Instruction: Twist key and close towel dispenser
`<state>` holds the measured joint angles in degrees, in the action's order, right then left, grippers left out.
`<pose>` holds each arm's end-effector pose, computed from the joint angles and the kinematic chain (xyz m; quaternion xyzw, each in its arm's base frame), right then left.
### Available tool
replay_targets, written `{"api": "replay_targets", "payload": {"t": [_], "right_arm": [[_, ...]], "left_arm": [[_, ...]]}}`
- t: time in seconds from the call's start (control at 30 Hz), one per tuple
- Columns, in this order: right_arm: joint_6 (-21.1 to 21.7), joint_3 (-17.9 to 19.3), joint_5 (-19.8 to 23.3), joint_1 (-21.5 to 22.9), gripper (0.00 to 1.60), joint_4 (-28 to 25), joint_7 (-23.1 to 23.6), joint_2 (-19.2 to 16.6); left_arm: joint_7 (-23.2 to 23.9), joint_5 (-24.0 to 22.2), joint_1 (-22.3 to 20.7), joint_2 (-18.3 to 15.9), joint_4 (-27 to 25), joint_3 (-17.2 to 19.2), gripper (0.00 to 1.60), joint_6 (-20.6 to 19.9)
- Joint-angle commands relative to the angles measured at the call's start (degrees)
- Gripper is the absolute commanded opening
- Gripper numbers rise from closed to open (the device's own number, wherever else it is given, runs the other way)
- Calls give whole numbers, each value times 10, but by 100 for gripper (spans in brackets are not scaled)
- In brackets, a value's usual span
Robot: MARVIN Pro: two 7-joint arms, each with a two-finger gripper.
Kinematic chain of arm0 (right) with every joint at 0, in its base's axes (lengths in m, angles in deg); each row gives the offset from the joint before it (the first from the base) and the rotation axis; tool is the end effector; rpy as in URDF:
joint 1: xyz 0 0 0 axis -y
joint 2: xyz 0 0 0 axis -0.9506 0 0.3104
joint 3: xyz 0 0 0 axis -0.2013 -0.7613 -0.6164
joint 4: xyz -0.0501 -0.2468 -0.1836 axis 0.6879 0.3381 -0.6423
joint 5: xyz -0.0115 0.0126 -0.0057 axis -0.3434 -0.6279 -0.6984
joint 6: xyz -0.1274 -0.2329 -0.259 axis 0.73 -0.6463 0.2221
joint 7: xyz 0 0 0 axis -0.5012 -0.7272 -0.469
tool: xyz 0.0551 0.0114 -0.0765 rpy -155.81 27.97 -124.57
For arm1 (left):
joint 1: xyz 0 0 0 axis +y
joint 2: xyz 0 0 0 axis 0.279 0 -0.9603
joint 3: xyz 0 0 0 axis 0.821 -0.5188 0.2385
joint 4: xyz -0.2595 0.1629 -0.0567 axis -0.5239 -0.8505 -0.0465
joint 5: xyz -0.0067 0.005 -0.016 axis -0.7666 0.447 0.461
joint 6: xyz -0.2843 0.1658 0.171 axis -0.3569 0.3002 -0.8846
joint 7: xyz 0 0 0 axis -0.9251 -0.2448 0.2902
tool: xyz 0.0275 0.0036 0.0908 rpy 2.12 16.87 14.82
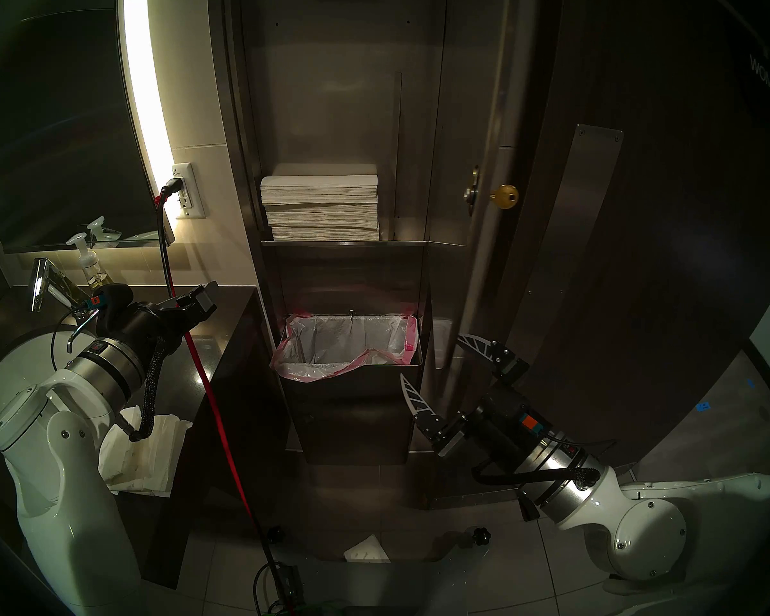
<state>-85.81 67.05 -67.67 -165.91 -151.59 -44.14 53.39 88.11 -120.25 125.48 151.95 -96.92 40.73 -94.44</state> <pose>0.2163 0.0698 -0.2325 -0.6037 -0.3437 -0.7094 0.1191 0.2911 0.1488 -0.1403 0.7429 0.1188 0.6395 0.1582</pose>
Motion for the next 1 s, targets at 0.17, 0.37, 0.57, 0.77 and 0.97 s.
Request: {"api": "replay_targets", "payload": {"t": [0.17,0.37,0.57,0.77,0.97], "right_arm": [[25,28,26,43,160,-6,43,47],[45,33,42,71,160,-6,97,92],[71,24,36,106,160,-6,156,137],[99,10,36,141,160,-6,204,177],[132,2,49,175,160,-6,223,211]], "left_arm": [[1,-1,-1,0,-4,0,160,0],[1,-1,-1,0,-4,0,160,0],[1,-1,-1,-1,-4,0,160,1],[1,0,-1,-1,-4,0,160,1],[1,0,-1,-1,-4,0,160,1]]}}
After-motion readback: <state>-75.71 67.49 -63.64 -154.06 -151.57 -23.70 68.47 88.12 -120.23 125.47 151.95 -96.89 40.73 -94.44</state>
